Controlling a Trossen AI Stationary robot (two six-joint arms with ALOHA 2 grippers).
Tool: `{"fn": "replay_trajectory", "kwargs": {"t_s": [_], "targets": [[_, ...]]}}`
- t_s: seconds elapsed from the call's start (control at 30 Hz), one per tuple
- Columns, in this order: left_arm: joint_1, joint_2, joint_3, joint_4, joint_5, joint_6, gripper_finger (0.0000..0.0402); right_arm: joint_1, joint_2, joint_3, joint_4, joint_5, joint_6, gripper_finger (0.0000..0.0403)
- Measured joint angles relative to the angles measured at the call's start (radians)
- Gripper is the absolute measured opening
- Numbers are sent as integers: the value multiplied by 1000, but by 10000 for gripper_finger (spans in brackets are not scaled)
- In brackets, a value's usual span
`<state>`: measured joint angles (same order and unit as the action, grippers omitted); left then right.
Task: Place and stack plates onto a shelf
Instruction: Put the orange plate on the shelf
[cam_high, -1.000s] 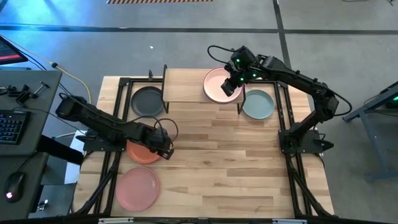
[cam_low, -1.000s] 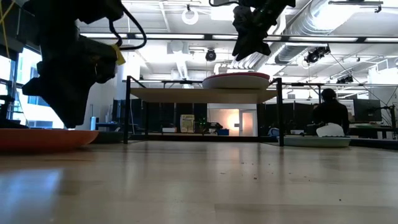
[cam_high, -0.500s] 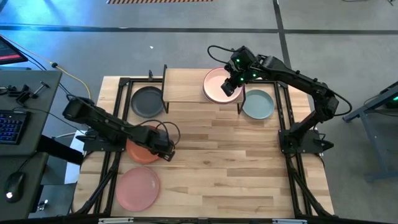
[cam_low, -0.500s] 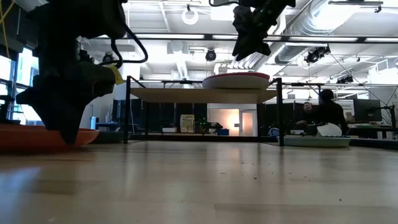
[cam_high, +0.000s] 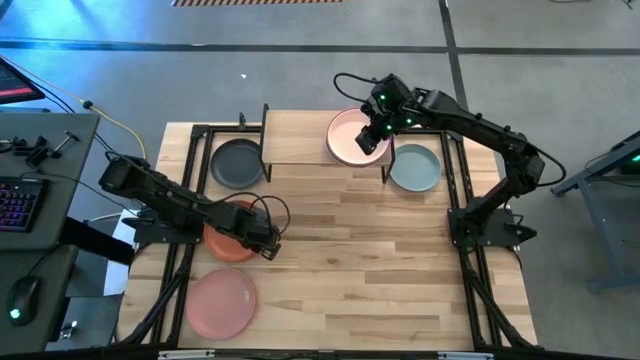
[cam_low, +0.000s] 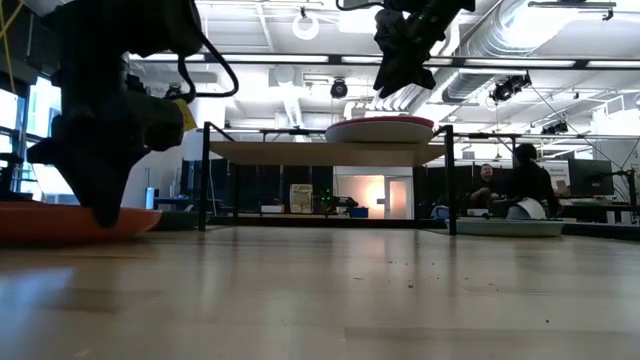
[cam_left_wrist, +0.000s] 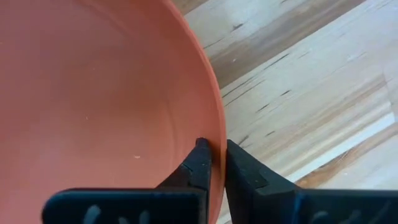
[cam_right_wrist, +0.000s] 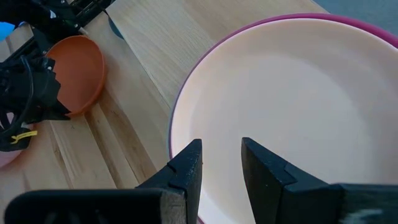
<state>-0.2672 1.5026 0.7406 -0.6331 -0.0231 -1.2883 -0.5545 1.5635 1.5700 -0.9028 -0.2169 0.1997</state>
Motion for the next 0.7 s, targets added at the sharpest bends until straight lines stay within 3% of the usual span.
{"fn": "replay_trajectory", "kwargs": {"t_s": [0.2,0.47,0.7], "targets": [[-32,-27,-3,5,-4,6,4,0,0,0,0,0,0,91],[-66,-166,-5,-6,-16,-1,1,0,0,0,1,0,0,91],[-84,-292,49,-105,-137,9,1,0,0,1,2,1,0,91]]}}
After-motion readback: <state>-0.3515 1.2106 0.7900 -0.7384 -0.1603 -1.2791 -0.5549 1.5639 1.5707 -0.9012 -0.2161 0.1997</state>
